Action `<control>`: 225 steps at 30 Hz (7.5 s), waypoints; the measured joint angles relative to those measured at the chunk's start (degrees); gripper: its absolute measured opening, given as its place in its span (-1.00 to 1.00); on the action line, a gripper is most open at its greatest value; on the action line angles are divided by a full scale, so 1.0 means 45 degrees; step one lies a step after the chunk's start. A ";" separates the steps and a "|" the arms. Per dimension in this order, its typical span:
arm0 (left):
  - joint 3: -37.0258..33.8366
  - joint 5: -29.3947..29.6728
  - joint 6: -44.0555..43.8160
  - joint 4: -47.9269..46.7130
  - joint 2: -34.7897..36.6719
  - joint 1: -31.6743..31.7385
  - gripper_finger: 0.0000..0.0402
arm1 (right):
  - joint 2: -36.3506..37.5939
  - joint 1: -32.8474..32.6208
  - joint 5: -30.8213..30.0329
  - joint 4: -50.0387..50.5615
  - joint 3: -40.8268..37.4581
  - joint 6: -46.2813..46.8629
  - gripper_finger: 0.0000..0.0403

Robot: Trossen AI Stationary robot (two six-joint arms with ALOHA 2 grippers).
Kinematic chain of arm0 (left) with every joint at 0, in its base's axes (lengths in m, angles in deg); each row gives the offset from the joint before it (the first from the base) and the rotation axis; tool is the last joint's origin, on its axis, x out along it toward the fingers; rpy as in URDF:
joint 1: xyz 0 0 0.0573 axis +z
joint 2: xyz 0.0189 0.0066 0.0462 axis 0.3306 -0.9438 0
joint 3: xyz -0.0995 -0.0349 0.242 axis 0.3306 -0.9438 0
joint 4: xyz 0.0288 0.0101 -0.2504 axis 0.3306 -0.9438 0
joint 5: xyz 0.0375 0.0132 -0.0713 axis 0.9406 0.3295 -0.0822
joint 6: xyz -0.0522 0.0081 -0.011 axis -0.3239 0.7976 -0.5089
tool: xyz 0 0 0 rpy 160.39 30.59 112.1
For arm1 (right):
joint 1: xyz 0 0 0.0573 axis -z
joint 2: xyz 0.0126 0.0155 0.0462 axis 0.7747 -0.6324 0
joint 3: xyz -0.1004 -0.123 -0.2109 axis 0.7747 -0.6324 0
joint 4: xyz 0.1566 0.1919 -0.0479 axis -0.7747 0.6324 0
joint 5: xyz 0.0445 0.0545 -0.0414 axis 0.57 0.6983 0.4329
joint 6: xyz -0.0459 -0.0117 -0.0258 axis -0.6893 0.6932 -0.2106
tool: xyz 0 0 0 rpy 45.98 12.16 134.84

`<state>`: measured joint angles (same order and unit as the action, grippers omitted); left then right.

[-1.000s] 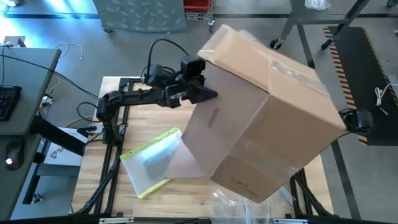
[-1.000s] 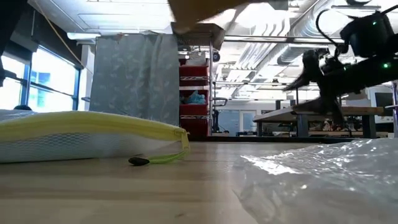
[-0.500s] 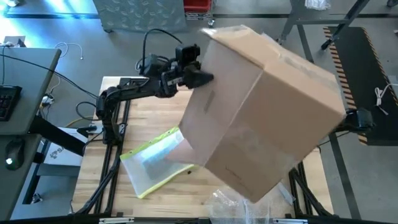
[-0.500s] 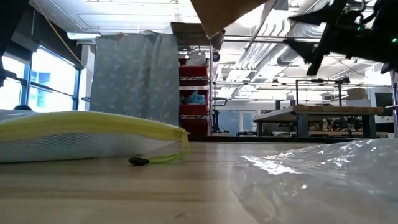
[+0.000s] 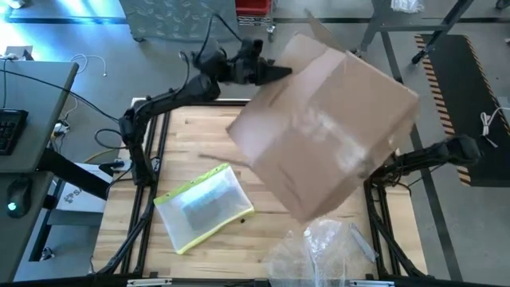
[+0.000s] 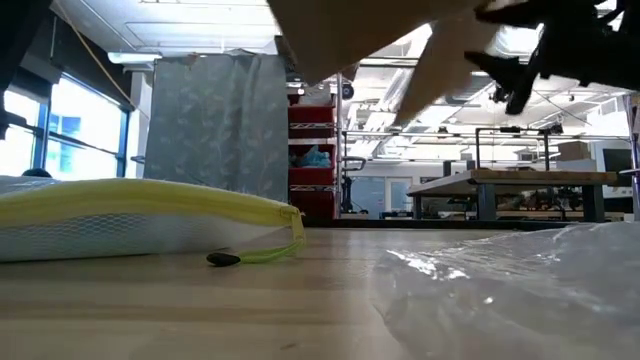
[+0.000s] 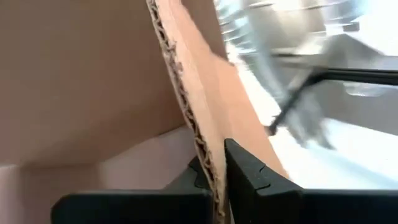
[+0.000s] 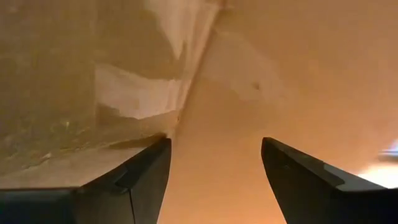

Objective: Unpack boxes
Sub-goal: Break down the cardboard box using the silver cutter until it is fully flat

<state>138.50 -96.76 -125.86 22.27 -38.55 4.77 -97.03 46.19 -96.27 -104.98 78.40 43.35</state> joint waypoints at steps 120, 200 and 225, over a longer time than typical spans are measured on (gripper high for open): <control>-0.3741 1.5962 1.0803 -1.7871 0.4955 -0.6707 -0.63 | -0.9317 -0.8241 0.8345 2.8671 1.1497 1.1884 0.06; -0.7470 0.9338 1.3132 0.1964 -0.1516 -0.8883 -0.09 | -0.7060 -1.1001 -1.3300 1.6289 1.2787 0.2759 -0.81; -0.7455 0.7251 0.9813 0.1852 -0.1916 -0.8908 -0.74 | -0.7298 -1.0393 -1.1890 1.5434 1.2791 0.0981 -0.58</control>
<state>104.95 -64.13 -81.70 30.60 -47.18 -35.32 -129.87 -0.58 -149.77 -35.52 135.96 47.76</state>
